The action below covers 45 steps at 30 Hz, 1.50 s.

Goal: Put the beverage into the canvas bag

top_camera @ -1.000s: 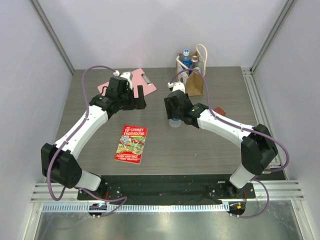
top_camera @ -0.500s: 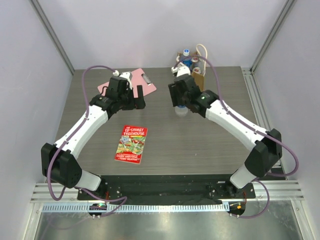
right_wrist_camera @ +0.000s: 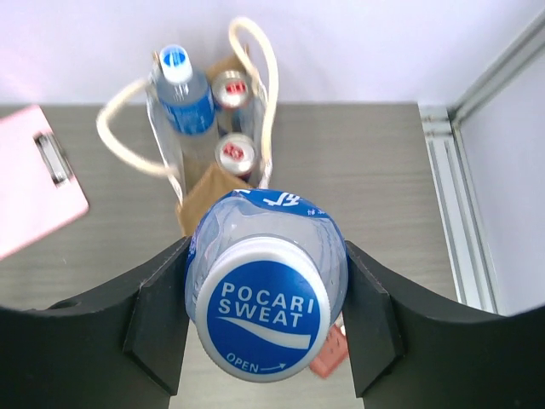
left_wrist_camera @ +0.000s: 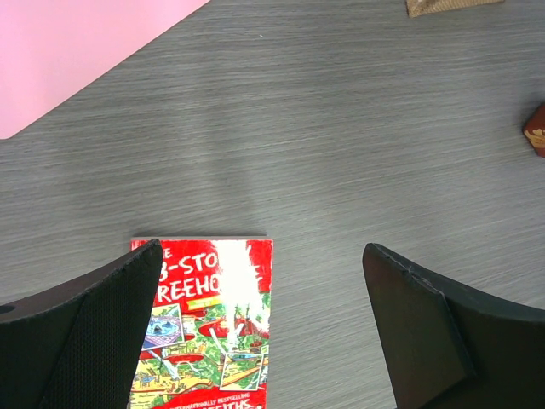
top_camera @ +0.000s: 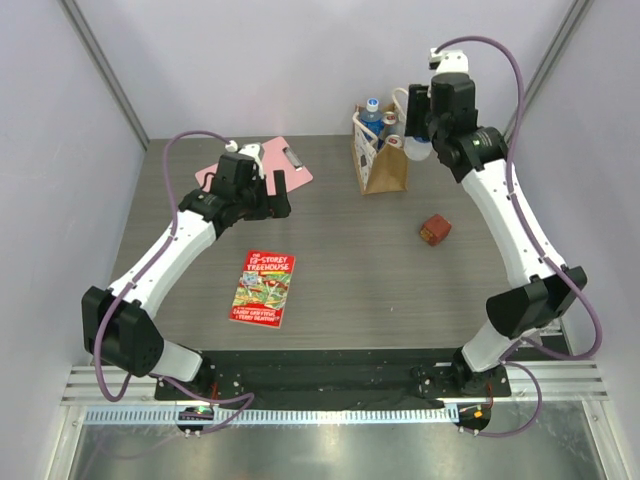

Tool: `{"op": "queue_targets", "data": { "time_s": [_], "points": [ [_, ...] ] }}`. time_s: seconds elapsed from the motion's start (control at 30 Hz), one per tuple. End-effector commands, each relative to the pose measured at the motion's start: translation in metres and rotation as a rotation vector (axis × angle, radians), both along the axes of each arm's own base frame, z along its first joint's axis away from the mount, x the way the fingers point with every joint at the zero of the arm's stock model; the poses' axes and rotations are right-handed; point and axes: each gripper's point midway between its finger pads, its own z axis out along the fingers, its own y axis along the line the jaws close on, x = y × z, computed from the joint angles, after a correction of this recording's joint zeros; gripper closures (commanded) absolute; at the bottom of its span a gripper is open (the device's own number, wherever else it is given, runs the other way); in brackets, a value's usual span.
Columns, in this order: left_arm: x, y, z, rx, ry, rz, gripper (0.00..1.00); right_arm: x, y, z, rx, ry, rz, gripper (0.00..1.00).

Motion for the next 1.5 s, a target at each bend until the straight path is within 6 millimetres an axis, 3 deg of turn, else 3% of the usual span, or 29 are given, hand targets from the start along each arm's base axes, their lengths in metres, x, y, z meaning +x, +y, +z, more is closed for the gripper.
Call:
{"op": "queue_targets", "data": {
  "time_s": [0.0, 0.23, 0.7, 1.1, 1.47],
  "points": [
    [0.002, 0.000, 0.023, -0.027, -0.068, 0.006, 0.00, 0.032, -0.001, 0.075, 0.059, -0.236, -0.007, 0.99],
    [0.002, -0.001, 0.022, -0.030, -0.063, 0.004, 0.00, 0.071, 0.011, 0.090, 0.068, -0.312, 0.023, 0.99],
    [0.002, -0.002, 0.022, -0.036, -0.062, 0.001, 0.00, 0.123, 0.040, 0.046, 0.052, -0.312, 0.116, 0.99],
    [0.002, -0.003, 0.022, -0.038, -0.060, 0.003, 0.00, 0.138, 0.056, 0.005, 0.051, -0.251, 0.182, 0.99],
    [0.003, -0.001, 0.021, -0.034, -0.058, 0.005, 0.00, 0.139, 0.062, 0.009, 0.041, -0.270, 0.218, 0.99]
  ]
}}
